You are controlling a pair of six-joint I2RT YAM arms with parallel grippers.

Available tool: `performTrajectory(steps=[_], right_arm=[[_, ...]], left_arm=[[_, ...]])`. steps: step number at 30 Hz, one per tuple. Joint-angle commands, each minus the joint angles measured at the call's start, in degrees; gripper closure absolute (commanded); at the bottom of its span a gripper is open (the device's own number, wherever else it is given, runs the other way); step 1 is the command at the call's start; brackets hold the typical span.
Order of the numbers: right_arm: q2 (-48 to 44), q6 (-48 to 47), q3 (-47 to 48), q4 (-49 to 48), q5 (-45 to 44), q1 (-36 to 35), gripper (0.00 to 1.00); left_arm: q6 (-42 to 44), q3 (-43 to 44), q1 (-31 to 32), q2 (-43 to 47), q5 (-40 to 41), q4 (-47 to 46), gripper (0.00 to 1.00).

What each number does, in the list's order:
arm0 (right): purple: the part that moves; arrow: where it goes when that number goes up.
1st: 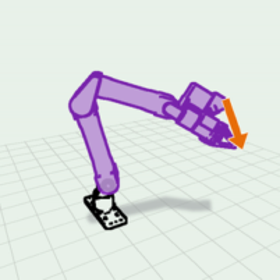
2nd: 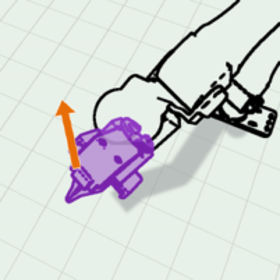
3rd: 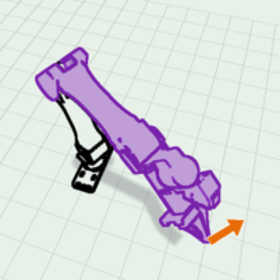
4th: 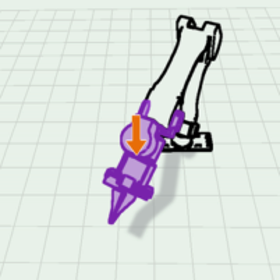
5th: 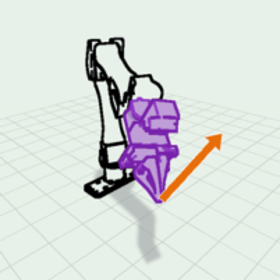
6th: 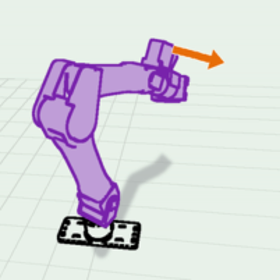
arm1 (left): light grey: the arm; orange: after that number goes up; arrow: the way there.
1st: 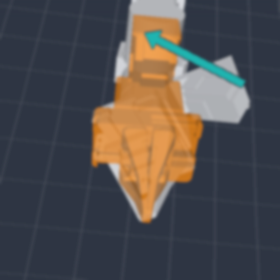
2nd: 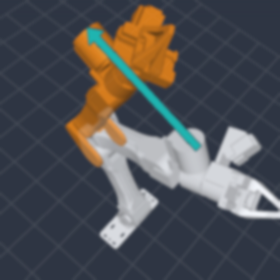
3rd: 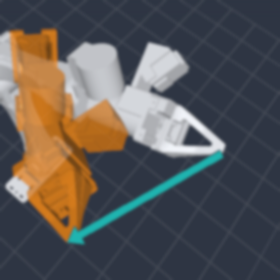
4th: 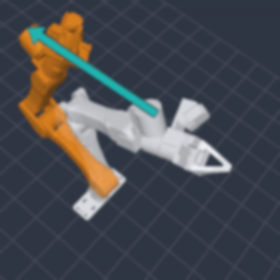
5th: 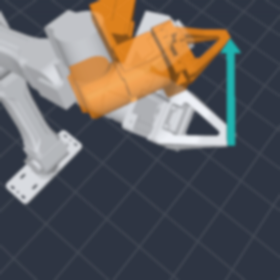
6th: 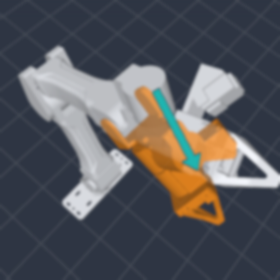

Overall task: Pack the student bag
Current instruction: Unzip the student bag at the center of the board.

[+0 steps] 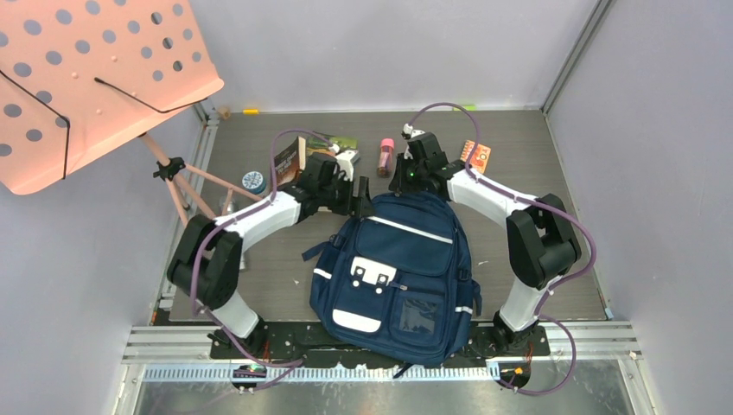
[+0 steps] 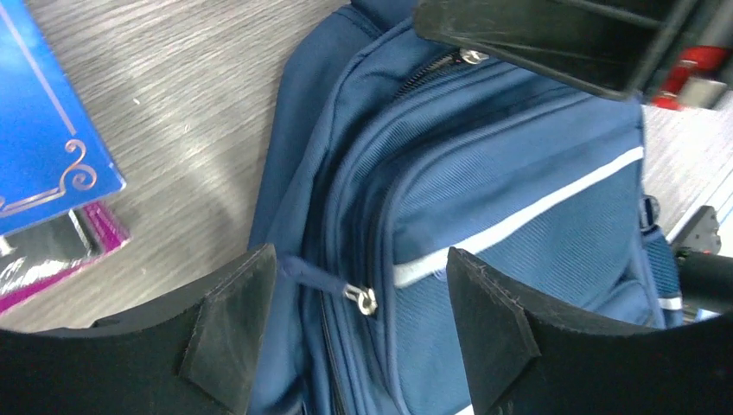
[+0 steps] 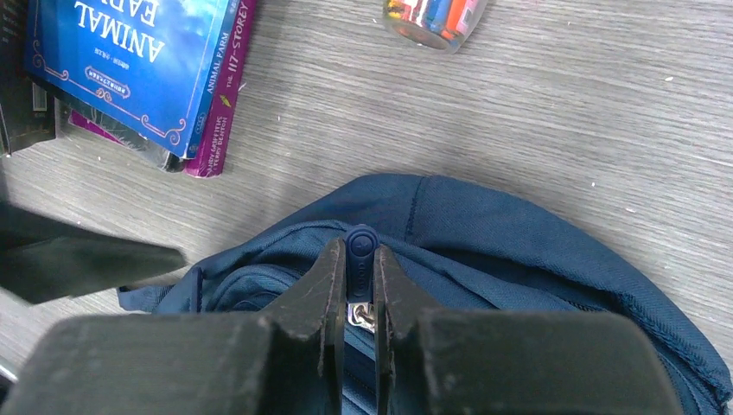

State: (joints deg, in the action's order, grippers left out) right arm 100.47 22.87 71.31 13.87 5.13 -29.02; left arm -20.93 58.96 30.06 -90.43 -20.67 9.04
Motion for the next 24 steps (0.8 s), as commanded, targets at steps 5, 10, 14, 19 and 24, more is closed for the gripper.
performTrajectory(steps=[5, 10, 14, 19, 24], right_arm=[[-2.5, 0.2, 2.7, -0.2, 1.6, -0.2, 0.99], [-2.3, -0.2, 3.7, 1.2, 1.1, -0.2, 0.99], [-2.7, 0.1, 3.6, 1.7, 0.4, -0.2, 0.99], [-3.0, 0.7, 3.2, 3.3, -2.9, -0.2, 0.99], [-5.6, 2.4, 0.9, 6.0, -9.2, 0.0, 0.99]], left_arm=[[5.3, 3.7, 2.7, -5.6, 0.9, -8.1, 0.24], [7.0, 4.0, 4.0, -6.6, 3.0, -8.2, 0.42], [6.9, 2.2, 4.1, -5.7, 4.1, -7.7, 0.70], [5.9, -0.7, 4.1, -2.6, 7.2, -4.9, 1.00], [2.4, -5.3, 4.1, 3.9, 14.6, -1.3, 1.00]])
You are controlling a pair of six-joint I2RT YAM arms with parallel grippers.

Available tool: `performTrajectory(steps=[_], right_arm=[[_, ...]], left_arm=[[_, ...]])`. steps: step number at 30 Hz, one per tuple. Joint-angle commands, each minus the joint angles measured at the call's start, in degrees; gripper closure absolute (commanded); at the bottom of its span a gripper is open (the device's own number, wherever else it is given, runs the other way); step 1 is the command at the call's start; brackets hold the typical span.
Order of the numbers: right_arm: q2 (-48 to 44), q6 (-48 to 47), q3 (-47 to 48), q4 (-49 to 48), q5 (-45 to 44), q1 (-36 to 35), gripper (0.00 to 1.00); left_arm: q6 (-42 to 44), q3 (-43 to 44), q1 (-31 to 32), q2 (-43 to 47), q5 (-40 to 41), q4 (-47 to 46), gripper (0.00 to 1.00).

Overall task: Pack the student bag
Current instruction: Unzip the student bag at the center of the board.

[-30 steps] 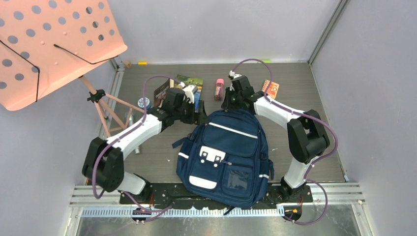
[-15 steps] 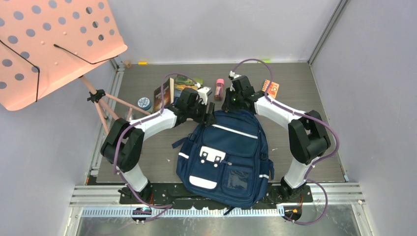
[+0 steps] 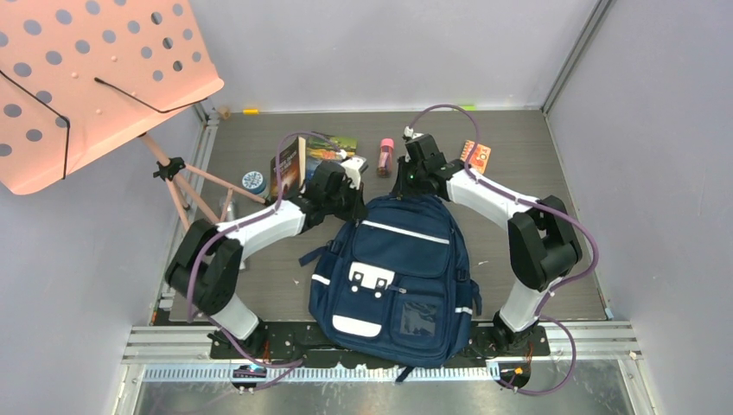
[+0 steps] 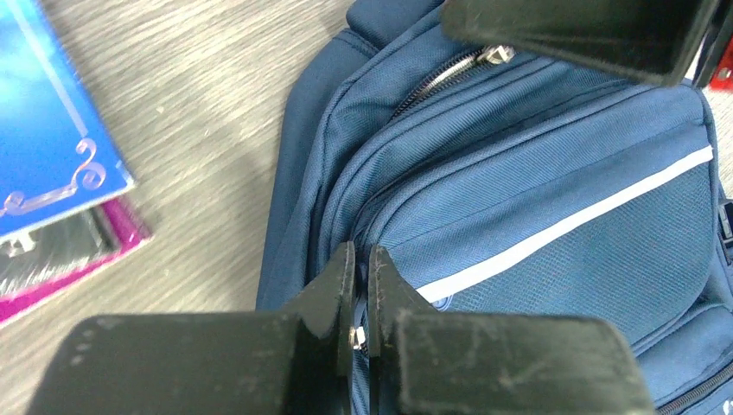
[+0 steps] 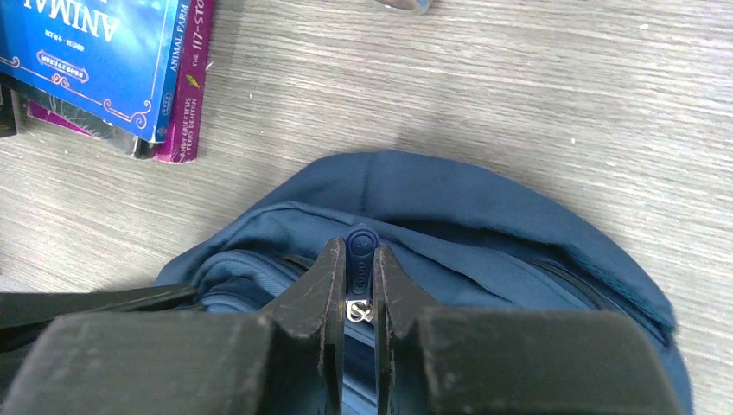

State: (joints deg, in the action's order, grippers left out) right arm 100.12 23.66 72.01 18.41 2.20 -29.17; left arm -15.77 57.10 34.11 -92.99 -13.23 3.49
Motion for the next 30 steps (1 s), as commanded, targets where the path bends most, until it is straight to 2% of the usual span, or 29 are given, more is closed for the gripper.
performTrajectory(steps=[1, 10, 21, 30], right_arm=[[-6.6, 2.0, -0.3, 2.3, -6.9, 0.2, 0.99], [-17.4, 4.2, -8.1, 9.6, -14.5, 1.0, 0.99], [-28.2, 12.6, -19.0, 15.8, -20.6, 1.1, 0.99], [-34.6, 18.4, -23.4, 21.9, -15.1, 1.1, 0.99]], left_arm=[[-3.6, -4.3, 0.0, 7.8, 9.2, 5.3, 1.00], [-12.4, -12.6, -0.1, 18.7, 20.8, 13.9, 1.00], [-19.4, -16.8, -1.8, 26.7, 27.2, 21.7, 1.00], [-21.3, -17.6, -3.2, 27.4, 26.6, 21.7, 1.00]])
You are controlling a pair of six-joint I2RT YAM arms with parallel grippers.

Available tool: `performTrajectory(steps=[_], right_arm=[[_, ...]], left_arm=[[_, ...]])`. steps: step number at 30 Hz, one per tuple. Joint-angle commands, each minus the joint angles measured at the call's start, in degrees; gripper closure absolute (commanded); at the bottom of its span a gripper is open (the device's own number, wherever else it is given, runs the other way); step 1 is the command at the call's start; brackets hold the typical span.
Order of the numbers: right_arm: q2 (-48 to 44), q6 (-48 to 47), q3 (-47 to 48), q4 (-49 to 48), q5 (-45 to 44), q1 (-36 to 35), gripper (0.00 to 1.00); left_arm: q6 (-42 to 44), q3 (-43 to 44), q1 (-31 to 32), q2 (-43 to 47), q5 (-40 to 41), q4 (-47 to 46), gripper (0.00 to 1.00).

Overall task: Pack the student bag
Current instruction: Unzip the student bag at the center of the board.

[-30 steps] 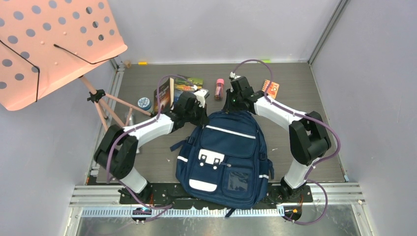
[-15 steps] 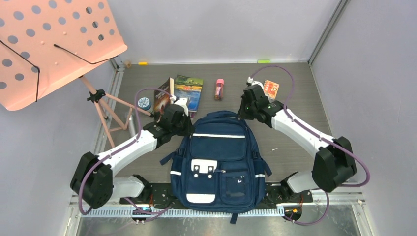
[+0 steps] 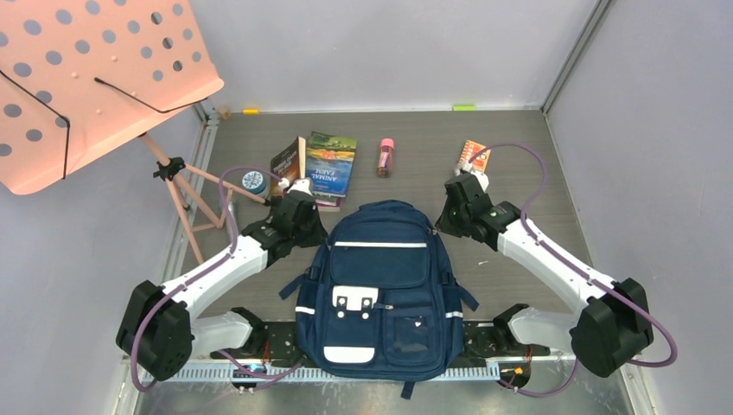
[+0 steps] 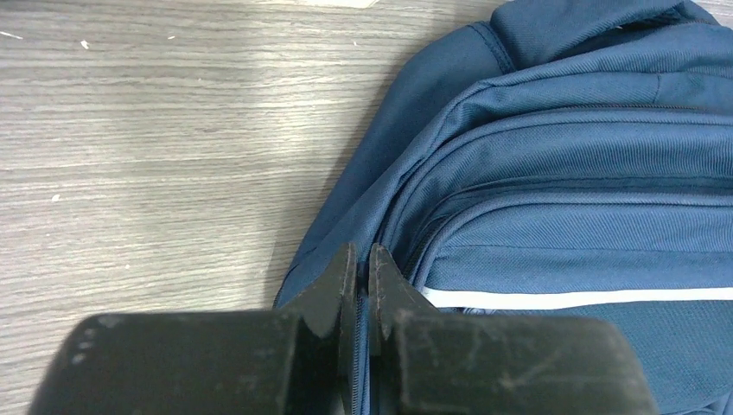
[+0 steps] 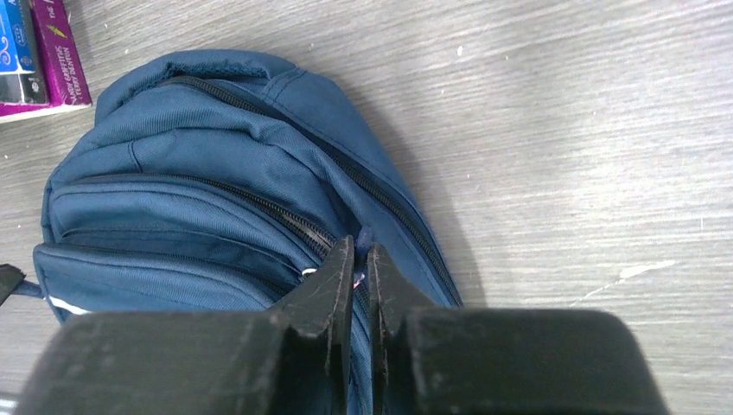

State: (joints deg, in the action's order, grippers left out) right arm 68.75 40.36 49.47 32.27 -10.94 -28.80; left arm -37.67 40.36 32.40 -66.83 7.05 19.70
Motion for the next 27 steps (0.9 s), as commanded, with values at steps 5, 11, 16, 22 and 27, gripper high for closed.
performTrajectory(steps=[5, 11, 16, 22, 27], right_arm=[[-6.2, 1.6, -2.8, 10.7, -0.4, 0.8, 0.99], [-8.4, 0.8, -4.5, 8.2, 2.6, 0.8, 0.99], [-8.0, 0.5, -5.4, 5.9, 5.0, 0.8, 0.99], [-7.6, 0.3, -5.0, 5.7, 5.6, 0.8, 0.99], [-7.4, 0.3, -5.0, 5.7, 5.5, 0.8, 0.99]], left_arm=[[4.8, -1.0, -1.6, 2.7, -1.2, -1.3, 1.00], [15.5, 3.4, -1.6, 0.7, -17.6, -10.4, 0.37], [21.6, 9.2, -1.5, -8.3, -28.0, -13.7, 0.20], [27.4, 14.2, -0.8, -17.1, -34.5, -17.1, 0.18], [30.3, 16.4, 0.5, -21.7, -35.0, -18.2, 0.19]])
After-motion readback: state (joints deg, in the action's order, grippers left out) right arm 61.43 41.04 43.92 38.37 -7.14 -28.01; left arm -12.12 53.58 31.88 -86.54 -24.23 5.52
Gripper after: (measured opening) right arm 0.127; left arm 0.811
